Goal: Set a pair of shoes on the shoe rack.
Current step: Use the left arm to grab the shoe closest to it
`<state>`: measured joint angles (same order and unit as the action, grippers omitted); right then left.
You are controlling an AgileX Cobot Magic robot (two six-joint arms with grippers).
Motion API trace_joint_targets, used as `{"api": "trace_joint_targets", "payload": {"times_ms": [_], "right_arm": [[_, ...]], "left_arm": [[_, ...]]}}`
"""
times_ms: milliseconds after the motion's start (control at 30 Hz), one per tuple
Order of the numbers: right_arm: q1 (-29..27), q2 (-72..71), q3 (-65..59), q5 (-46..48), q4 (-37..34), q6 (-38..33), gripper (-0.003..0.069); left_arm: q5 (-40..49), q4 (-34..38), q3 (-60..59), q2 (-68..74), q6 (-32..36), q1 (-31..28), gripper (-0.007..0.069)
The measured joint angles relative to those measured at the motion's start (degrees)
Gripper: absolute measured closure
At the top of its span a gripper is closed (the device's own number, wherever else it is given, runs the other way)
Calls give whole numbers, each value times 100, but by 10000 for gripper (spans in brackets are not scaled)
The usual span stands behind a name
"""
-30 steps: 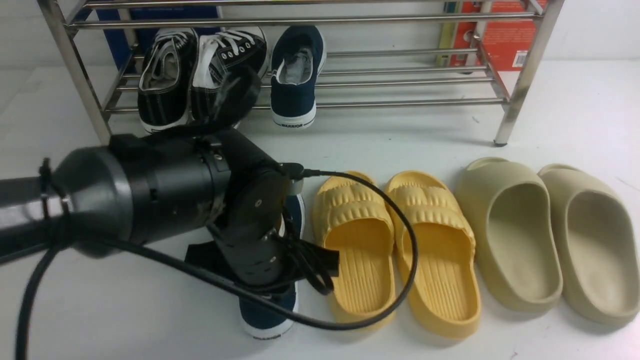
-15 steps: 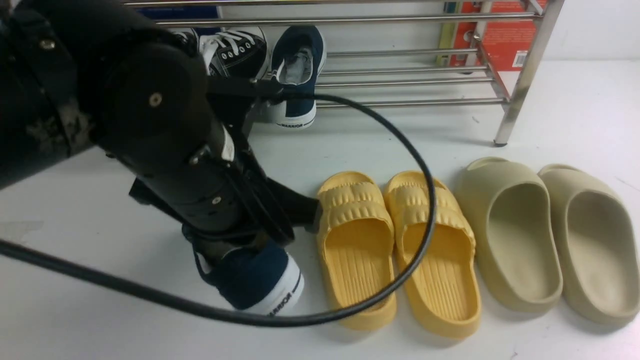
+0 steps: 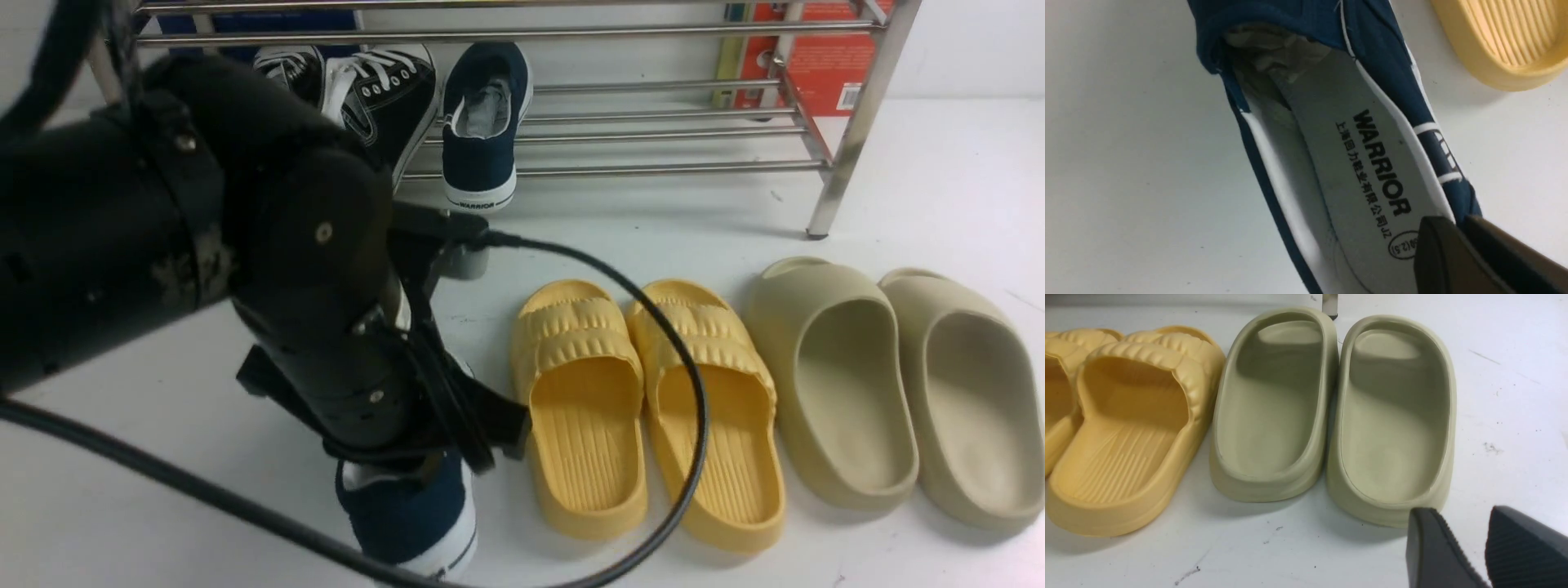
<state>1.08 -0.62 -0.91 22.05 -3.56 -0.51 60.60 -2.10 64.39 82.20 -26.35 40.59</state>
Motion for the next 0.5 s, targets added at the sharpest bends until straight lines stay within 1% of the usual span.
{"api": "trace_joint_targets", "payload": {"times_ms": [133,267,367,500], "right_arm": [[0,0,0,0,0,0,419],[0,0,0,0,0,0,419],[0,0,0,0,0,0,419],[0,0,0,0,0,0,419]], "left_arm": [[-482,92,-452,0,-192,19,607],[-717,124,-718,0,-225,19,607],[-960,124,-967,5,-511,19,607],[-1138,151,-1016,136,-880,19,601]]}}
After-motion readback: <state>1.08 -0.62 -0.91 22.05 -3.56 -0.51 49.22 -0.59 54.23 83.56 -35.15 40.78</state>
